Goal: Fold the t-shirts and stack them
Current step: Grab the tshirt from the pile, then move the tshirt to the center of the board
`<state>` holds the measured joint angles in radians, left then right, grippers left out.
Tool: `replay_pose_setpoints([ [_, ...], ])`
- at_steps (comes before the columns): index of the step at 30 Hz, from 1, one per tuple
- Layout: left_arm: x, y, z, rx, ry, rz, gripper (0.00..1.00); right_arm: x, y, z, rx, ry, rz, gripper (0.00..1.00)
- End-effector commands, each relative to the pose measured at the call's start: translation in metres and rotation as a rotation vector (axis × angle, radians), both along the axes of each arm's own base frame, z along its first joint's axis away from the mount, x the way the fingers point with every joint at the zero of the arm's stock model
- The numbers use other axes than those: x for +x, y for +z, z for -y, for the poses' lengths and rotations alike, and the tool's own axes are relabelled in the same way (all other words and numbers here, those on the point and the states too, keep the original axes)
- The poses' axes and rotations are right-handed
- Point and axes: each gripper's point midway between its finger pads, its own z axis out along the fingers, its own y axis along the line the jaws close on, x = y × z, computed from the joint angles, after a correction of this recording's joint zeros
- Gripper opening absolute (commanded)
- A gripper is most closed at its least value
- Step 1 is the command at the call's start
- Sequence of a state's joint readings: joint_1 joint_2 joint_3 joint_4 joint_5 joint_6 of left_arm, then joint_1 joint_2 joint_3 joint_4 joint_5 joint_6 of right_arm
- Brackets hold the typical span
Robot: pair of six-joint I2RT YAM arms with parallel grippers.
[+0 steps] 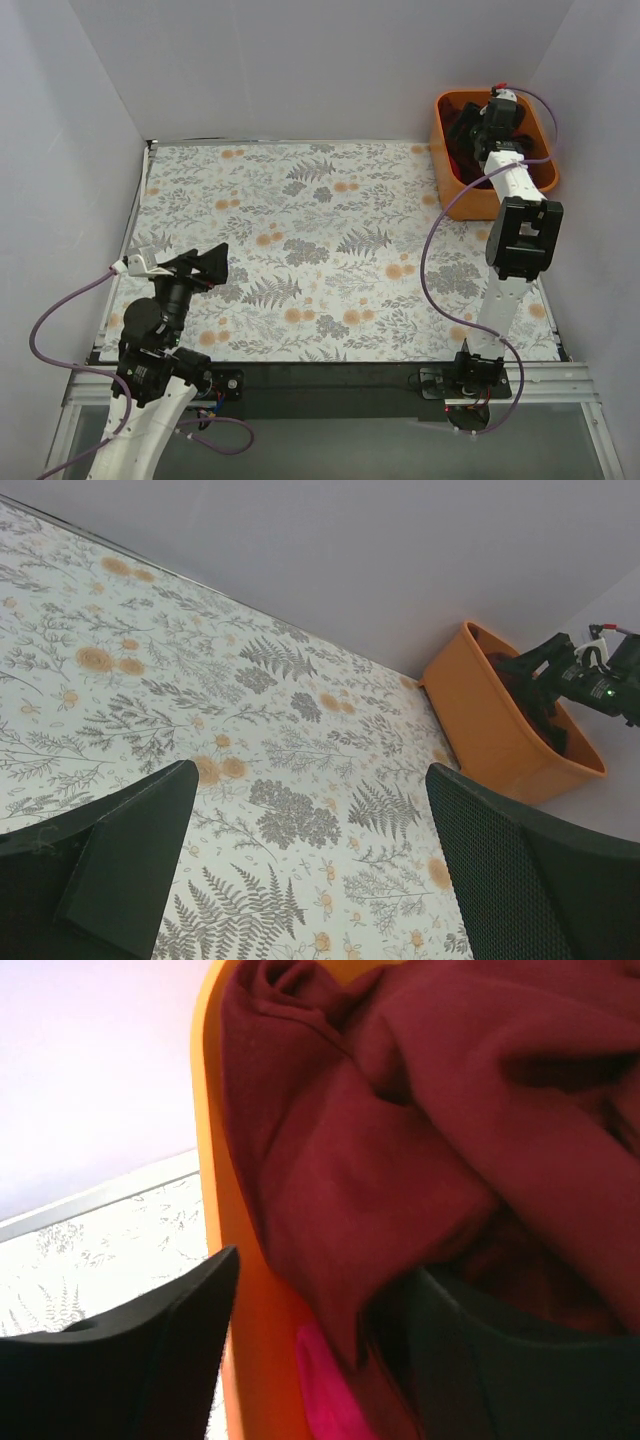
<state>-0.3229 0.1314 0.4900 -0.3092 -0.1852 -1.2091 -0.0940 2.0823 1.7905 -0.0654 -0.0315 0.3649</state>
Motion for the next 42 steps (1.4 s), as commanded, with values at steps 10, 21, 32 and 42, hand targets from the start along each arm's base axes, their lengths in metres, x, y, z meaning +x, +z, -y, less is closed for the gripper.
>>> replay_pose_setpoints([
  [10,0.005,-0.006,0.01,0.021,-0.047,-0.022,0.98,0.009,0.084,-0.019,-0.053,0.144,0.243,0.01],
  [21,0.0,0.002,0.01,0.011,-0.052,0.024,0.98,-0.104,0.22,-0.104,-0.189,0.376,0.482,0.01],
  [32,-0.005,0.007,0.011,0.01,-0.067,0.053,0.98,-0.227,0.297,-0.271,-0.101,0.767,0.66,0.01],
  [42,-0.005,0.007,0.008,0.012,-0.051,0.045,0.98,-0.316,0.174,-0.495,0.02,1.2,0.438,0.01],
])
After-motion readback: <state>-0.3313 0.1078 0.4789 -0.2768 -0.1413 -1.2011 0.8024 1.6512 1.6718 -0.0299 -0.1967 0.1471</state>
